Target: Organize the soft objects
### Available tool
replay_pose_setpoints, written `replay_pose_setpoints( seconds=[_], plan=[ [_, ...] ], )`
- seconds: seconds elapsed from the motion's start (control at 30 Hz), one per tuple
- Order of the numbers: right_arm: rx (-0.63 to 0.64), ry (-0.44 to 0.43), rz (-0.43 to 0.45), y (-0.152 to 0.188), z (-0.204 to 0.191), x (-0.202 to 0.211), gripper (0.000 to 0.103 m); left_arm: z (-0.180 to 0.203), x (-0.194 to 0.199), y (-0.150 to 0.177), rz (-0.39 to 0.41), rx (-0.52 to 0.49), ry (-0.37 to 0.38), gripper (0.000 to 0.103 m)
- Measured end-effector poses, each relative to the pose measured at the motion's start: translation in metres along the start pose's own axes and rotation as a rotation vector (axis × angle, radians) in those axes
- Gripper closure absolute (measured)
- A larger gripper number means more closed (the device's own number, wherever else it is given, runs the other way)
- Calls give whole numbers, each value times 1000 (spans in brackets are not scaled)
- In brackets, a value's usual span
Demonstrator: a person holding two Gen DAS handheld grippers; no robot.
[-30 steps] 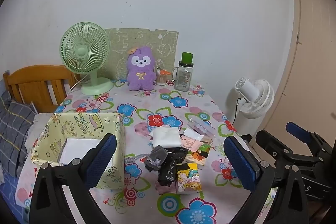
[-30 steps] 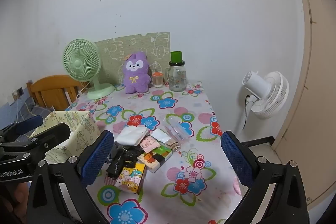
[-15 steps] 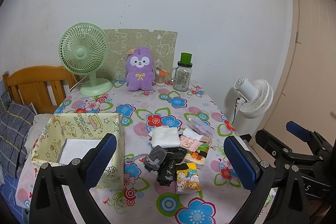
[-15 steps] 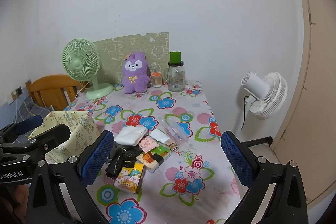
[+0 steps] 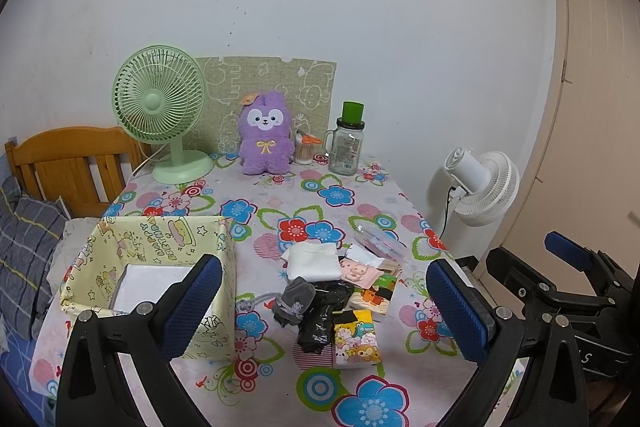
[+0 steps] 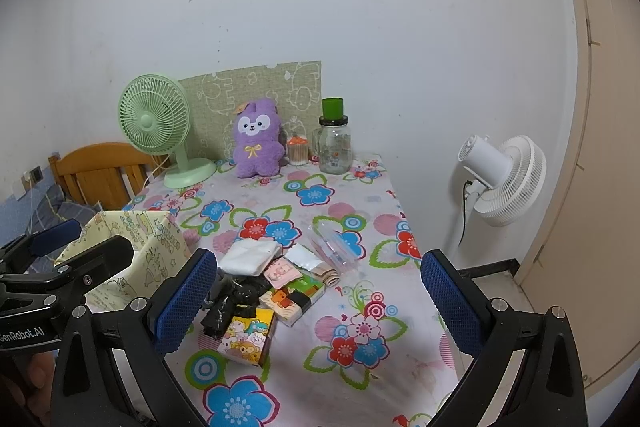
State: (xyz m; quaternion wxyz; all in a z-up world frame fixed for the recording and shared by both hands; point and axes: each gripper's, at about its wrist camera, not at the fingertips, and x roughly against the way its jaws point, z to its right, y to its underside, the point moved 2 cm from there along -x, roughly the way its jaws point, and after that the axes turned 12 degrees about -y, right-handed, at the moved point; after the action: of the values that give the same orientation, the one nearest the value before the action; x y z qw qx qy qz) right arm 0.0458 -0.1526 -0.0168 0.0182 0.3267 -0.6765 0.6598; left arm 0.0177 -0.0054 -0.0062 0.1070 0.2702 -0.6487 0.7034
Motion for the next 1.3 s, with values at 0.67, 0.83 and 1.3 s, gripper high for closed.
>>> replay_pose_setpoints(
  seconds=[0.67, 0.83, 1.3],
  plan=[
    [-3, -2, -4, 2, 0, 0, 0, 0, 3, 1, 1, -4, 1, 0],
    [-8, -6, -5, 5, 0, 2, 0, 1, 4, 2, -2, -7, 0, 0],
    [-12, -2, -12, 7, 1, 1, 0, 3, 0, 5, -6, -11, -1, 0]
  ],
)
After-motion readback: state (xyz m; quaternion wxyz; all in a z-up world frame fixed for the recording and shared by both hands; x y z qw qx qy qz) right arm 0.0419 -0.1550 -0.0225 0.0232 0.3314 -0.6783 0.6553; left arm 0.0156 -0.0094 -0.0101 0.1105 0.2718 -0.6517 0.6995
